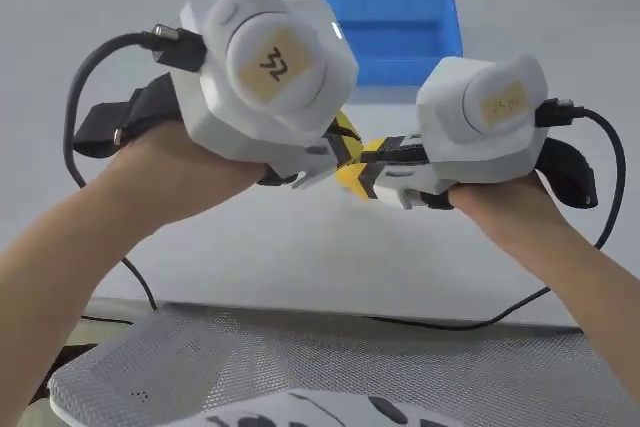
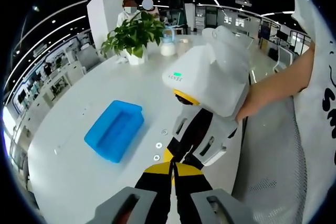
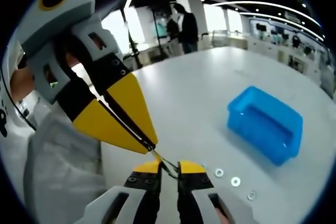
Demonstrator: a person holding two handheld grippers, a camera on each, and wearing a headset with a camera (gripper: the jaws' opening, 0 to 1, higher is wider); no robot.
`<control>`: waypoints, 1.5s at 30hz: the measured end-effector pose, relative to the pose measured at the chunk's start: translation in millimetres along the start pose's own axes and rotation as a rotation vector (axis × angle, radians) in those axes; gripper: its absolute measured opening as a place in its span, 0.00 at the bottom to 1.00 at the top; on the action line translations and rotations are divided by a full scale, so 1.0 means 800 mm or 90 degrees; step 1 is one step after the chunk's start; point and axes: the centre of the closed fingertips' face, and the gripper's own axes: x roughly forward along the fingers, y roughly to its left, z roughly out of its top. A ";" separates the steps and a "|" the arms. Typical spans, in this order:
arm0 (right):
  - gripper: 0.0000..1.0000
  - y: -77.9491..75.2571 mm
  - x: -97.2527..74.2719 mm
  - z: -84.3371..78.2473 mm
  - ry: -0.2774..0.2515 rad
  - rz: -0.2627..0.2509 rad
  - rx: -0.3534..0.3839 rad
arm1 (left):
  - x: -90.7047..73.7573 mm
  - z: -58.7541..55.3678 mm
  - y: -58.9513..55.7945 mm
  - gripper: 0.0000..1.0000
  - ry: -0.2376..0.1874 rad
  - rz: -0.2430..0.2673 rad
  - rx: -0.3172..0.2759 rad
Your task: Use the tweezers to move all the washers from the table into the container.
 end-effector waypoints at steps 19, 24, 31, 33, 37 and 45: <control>0.06 -0.018 -0.021 0.057 -0.031 -0.028 -0.061 | -0.029 0.041 0.029 0.00 -0.038 0.027 0.064; 0.06 -0.029 -0.022 0.070 -0.038 -0.036 -0.069 | -0.032 0.051 0.044 0.00 -0.041 0.027 0.078; 0.06 -0.054 -0.017 0.089 -0.048 -0.047 -0.083 | -0.030 0.062 0.068 0.00 -0.044 0.041 0.095; 0.06 -0.060 -0.016 0.094 -0.049 -0.049 -0.089 | -0.028 0.065 0.076 0.00 -0.045 0.042 0.096; 0.06 -0.072 -0.014 0.101 -0.054 -0.054 -0.090 | -0.024 0.070 0.088 0.00 -0.046 0.044 0.101; 0.05 -0.096 -0.008 0.112 -0.067 -0.065 -0.090 | -0.014 0.076 0.108 0.00 -0.039 0.049 0.120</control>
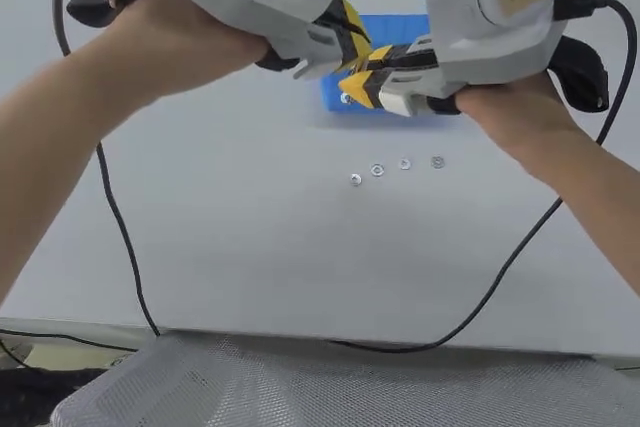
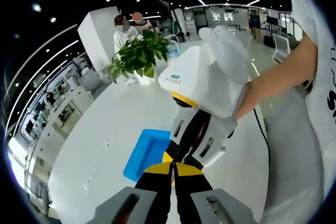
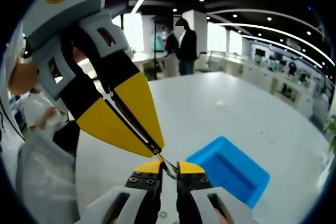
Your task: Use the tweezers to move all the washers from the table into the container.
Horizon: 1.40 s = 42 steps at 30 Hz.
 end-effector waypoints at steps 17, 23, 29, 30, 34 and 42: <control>0.05 -0.039 0.031 0.004 -0.008 -0.020 0.015 | 0.031 -0.008 0.037 0.00 0.011 0.007 0.004; 0.06 -0.048 0.039 -0.002 -0.001 -0.022 0.020 | 0.045 -0.016 0.042 0.00 0.020 -0.001 0.003; 0.06 -0.059 0.050 -0.013 0.006 -0.023 0.035 | 0.061 -0.026 0.049 0.00 0.031 -0.007 0.000; 0.06 -0.061 0.051 -0.014 0.006 -0.023 0.037 | 0.064 -0.028 0.051 0.00 0.033 -0.006 0.001; 0.06 -0.071 0.066 -0.023 0.011 -0.019 0.043 | 0.072 -0.034 0.057 0.00 0.042 -0.006 0.000; 0.06 -0.072 0.078 -0.040 0.029 -0.018 0.034 | 0.083 -0.051 0.057 0.00 0.059 -0.004 -0.014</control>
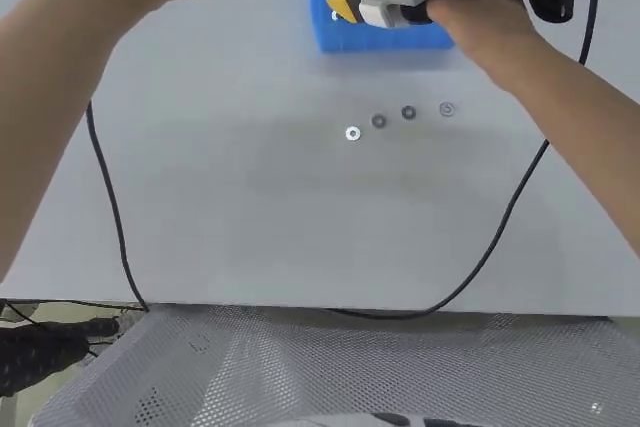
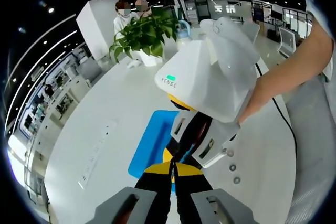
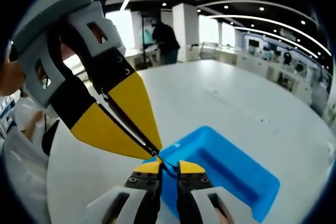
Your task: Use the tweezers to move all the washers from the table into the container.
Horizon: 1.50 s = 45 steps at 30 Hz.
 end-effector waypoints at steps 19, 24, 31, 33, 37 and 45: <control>0.08 0.004 -0.024 0.016 -0.019 -0.011 0.002 | -0.027 0.017 -0.006 0.00 -0.029 0.020 0.004; 0.09 0.014 -0.046 0.032 -0.043 -0.016 -0.007 | -0.053 0.033 -0.019 0.00 -0.045 0.035 0.015; 0.08 0.042 -0.078 0.053 -0.068 -0.017 -0.031 | -0.075 0.043 -0.031 0.00 -0.072 0.048 0.011; 0.08 0.046 -0.076 0.053 -0.072 -0.015 -0.033 | -0.084 0.045 -0.034 0.00 -0.080 0.053 0.009; 0.08 0.060 -0.084 0.056 -0.084 -0.005 -0.020 | -0.098 0.047 -0.045 0.00 -0.091 0.061 0.003; 0.08 0.094 -0.091 0.045 -0.099 0.028 0.020 | -0.110 0.040 -0.070 0.00 -0.095 0.051 -0.013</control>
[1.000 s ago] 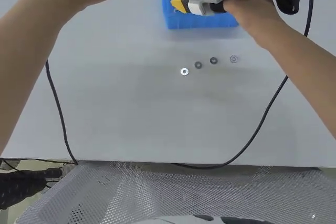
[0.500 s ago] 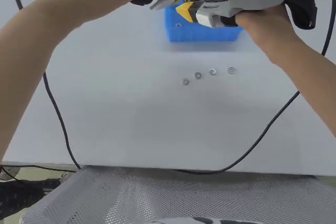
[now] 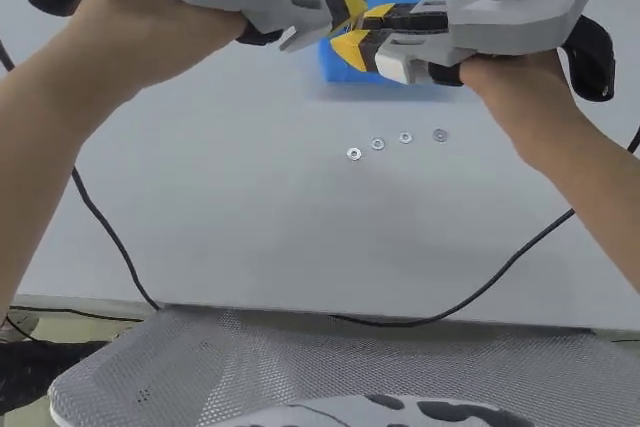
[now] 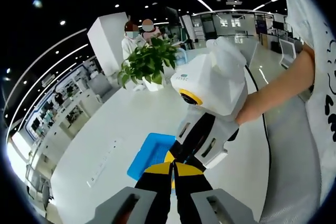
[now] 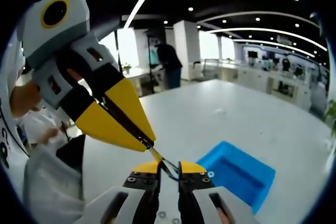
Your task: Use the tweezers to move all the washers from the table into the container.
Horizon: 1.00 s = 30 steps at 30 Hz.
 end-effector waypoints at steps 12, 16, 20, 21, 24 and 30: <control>0.08 0.027 0.001 -0.038 0.026 0.020 0.033 | 0.004 -0.023 -0.034 0.00 0.010 -0.025 -0.034; 0.08 0.029 0.002 -0.051 0.041 0.016 0.031 | 0.010 -0.030 -0.042 0.00 0.016 -0.032 -0.033; 0.08 0.029 0.003 -0.063 0.052 0.018 0.041 | 0.015 -0.036 -0.046 0.00 0.020 -0.040 -0.045; 0.08 0.029 0.003 -0.067 0.054 0.018 0.046 | 0.017 -0.037 -0.047 0.00 0.021 -0.041 -0.049; 0.08 0.031 0.005 -0.077 0.062 0.020 0.059 | 0.023 -0.040 -0.053 0.00 0.026 -0.049 -0.062; 0.08 0.037 0.006 -0.090 0.079 0.023 0.061 | 0.031 -0.049 -0.062 0.00 0.029 -0.060 -0.078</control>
